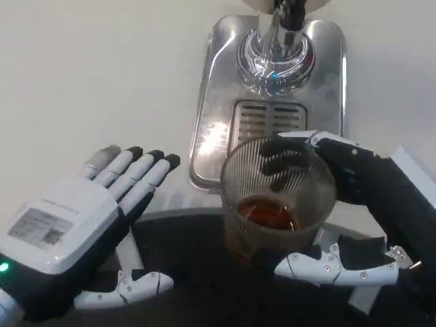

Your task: Grasp the cup under the faucet to collect the drink, then remove the cup.

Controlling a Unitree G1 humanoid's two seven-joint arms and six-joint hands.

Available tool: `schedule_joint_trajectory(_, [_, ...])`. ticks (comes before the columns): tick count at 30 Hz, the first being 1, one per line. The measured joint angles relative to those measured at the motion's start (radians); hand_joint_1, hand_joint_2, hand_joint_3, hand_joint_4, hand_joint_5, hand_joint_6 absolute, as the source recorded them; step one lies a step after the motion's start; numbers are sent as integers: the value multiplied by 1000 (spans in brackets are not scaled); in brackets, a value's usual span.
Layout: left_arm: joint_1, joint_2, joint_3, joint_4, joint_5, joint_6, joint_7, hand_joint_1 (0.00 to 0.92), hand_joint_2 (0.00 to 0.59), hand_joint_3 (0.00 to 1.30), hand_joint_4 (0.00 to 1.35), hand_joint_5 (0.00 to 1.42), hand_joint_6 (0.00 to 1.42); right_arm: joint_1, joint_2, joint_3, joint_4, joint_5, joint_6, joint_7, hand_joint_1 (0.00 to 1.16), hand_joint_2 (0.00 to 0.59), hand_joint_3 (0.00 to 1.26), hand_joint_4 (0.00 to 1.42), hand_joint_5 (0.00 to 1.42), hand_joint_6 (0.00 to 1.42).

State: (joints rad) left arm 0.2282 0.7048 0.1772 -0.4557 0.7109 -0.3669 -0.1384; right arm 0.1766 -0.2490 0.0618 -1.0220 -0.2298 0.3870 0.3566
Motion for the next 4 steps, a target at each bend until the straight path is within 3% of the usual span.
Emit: schedule_joint_trajectory(4, [-13,-3,-1,7,1,1,0,0,177,0,0,0,0,7,7,4,0,-3,-2,0,1162,536,588,565,672,825])
